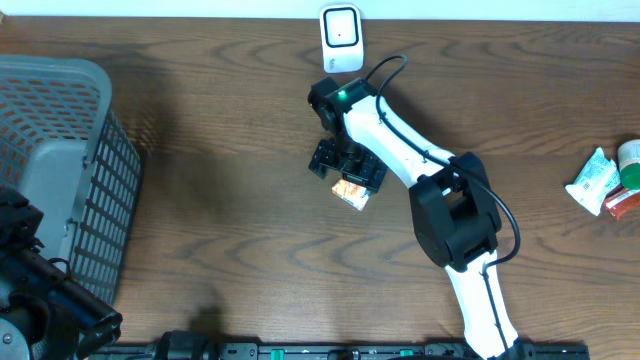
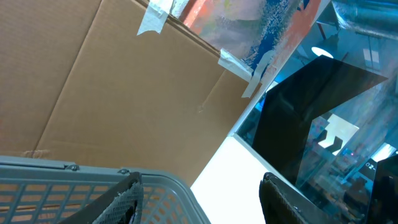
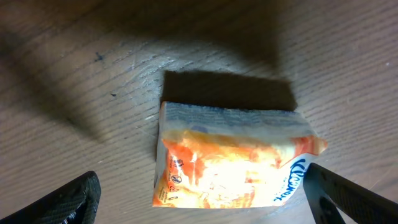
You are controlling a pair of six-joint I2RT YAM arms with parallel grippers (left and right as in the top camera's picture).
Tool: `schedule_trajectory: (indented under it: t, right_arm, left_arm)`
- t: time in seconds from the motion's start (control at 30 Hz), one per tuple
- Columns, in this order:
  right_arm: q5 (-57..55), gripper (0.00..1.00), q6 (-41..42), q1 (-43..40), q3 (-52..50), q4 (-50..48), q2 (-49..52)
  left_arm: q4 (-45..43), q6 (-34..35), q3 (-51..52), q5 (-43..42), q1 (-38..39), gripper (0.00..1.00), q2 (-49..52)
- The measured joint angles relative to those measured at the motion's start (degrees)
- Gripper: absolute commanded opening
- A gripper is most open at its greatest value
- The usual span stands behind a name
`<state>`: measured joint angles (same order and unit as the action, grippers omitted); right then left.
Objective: Scan the item barcode
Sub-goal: 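Lift the orange packet with the right gripper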
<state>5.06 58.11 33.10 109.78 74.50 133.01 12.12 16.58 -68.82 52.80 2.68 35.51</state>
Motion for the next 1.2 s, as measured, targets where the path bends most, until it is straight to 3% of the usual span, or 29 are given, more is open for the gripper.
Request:
schedule_trajectory:
  t: [0.37,0.53,0.83,0.9,1.0,1.2]
  right_arm:
    - [-0.3,0.99,5.9,0.0,-6.8,-3.2,-1.5]
    - [-0.5,0.81,7.1,0.0,-7.2,-4.3,-1.6]
    - [-4.5,0.72,7.6,0.2,-7.3,-6.0,-1.8]
    - [-5.7,0.76,7.4,0.2,-7.3,-6.1,-1.8]
    - [-7.0,0.93,7.3,0.2,-7.3,-6.2,-1.9]
    - [-9.1,0.87,6.8,0.2,-9.5,-10.1,-3.0]
  left_arm:
    - [0.0,0.0,0.0,0.0,0.0,0.61,0.0]
    - [0.0,0.0,0.0,0.0,0.0,0.61,0.0]
    - [0.0,0.0,0.0,0.0,0.0,0.61,0.0]
    - [0.0,0.0,0.0,0.0,0.0,0.61,0.0]
    - [0.0,0.0,0.0,0.0,0.0,0.61,0.0]
    - [0.0,0.0,0.0,0.0,0.0,0.61,0.0]
